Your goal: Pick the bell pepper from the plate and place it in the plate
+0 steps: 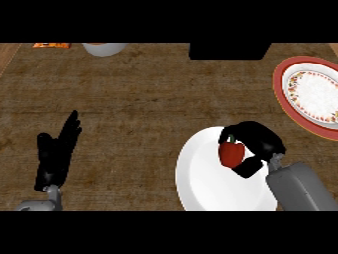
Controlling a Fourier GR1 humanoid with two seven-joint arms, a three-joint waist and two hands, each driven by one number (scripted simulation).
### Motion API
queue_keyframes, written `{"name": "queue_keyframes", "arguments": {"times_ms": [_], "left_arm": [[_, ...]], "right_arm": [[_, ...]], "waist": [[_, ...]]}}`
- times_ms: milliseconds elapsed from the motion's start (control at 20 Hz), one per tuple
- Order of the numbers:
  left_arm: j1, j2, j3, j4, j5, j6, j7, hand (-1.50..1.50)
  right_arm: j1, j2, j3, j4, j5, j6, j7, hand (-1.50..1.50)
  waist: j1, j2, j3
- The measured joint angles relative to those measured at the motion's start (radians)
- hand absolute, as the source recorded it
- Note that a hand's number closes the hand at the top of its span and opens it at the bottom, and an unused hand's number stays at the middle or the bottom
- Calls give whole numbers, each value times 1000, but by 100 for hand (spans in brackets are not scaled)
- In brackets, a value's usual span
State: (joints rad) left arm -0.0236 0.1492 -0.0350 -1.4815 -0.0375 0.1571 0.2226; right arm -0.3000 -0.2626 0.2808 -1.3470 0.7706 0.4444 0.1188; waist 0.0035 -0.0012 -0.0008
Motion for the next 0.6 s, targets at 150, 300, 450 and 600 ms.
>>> {"name": "queue_keyframes", "arguments": {"times_ms": [150, 300, 450, 600], "left_arm": [[-21, -13, 6, 29, -13, 2, -7, 0], [-33, -19, 13, 39, -20, -2, -5, 0], [-18, -34, 2, 32, -34, 9, -11, 0], [-4, -39, -3, 14, -40, 9, -5, 0]], "right_arm": [[-11, 1, -14, 14, 32, -16, -40, 150], [-11, -10, -33, 32, 64, -48, -90, 150], [-27, -53, -65, 105, 74, -105, -217, 150], [-53, -96, -97, 166, 76, -140, -336, 150]], "waist": [[-1, 1, 0], [-1, 1, 1], [1, 1, 1], [3, 2, 1]]}}
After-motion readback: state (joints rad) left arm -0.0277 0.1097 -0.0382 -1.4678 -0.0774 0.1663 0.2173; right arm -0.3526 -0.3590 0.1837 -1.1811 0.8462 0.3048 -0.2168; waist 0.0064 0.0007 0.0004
